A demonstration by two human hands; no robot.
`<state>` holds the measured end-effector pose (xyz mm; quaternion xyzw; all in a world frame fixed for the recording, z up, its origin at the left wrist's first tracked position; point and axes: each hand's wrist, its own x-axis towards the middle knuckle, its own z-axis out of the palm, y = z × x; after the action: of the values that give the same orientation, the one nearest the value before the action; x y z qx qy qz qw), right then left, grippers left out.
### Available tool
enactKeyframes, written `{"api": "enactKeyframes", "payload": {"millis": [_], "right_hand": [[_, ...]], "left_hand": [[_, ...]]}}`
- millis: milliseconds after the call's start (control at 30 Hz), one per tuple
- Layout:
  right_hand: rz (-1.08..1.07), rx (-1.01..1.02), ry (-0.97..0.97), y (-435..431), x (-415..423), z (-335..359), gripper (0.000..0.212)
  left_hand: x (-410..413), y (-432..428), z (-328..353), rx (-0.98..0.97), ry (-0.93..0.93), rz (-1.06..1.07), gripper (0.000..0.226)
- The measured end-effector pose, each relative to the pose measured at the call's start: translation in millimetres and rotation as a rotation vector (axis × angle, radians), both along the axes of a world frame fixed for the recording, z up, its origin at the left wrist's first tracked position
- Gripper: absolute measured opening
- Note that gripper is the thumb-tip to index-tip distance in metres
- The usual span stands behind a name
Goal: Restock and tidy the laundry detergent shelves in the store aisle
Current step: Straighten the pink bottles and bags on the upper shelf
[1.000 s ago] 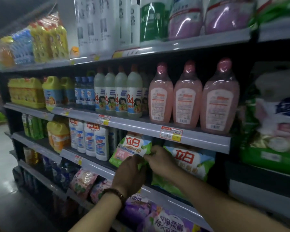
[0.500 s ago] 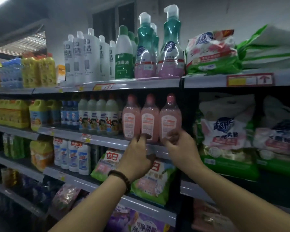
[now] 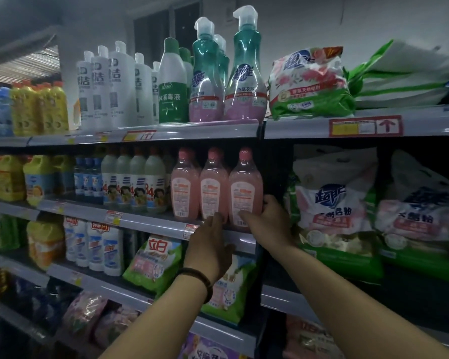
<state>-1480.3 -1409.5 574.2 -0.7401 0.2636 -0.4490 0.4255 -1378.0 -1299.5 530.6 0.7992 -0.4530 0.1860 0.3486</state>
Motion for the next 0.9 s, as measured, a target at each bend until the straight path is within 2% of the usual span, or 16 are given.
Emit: {"api": "enactKeyframes", "payload": {"millis": [100,267,367,433,567,700,800,900], "right_hand": [[-0.03,-0.017,-0.023,-2,5,-2,0.043],[-0.178,-0.136,0.041,-4,12,-6,0.063],[-0.25,-0.147,0.03,-3,16,-8,0.064],[-0.184,-0.109,-0.022,-1,14,-8,0.056],[0.009,0.112,-0.121,-8,10,-3,0.039],[0.088,0.146,-0.129,-14,9,-4,0.04],[0.157,0.188,-0.131,-21,12,-9,0.055],[0.167,0.197,-0.1,-27,17,-9,0.084]], "left_hand": [[-8,-1,0,0.029,-0.011,0.02,0.058],[-13,-2,9,0.146,-0.085,0.023,0.08],[-10,0,11,0.162,-0.056,0.007,0.086],[-9,2,10,0.164,-0.049,-0.008,0.085],[-5,2,8,0.184,-0.061,-0.016,0.084],[-1,3,7,0.239,-0.098,-0.016,0.086],[3,7,9,0.266,-0.118,-0.041,0.086],[5,10,9,0.268,-0.107,-0.056,0.087]]}}
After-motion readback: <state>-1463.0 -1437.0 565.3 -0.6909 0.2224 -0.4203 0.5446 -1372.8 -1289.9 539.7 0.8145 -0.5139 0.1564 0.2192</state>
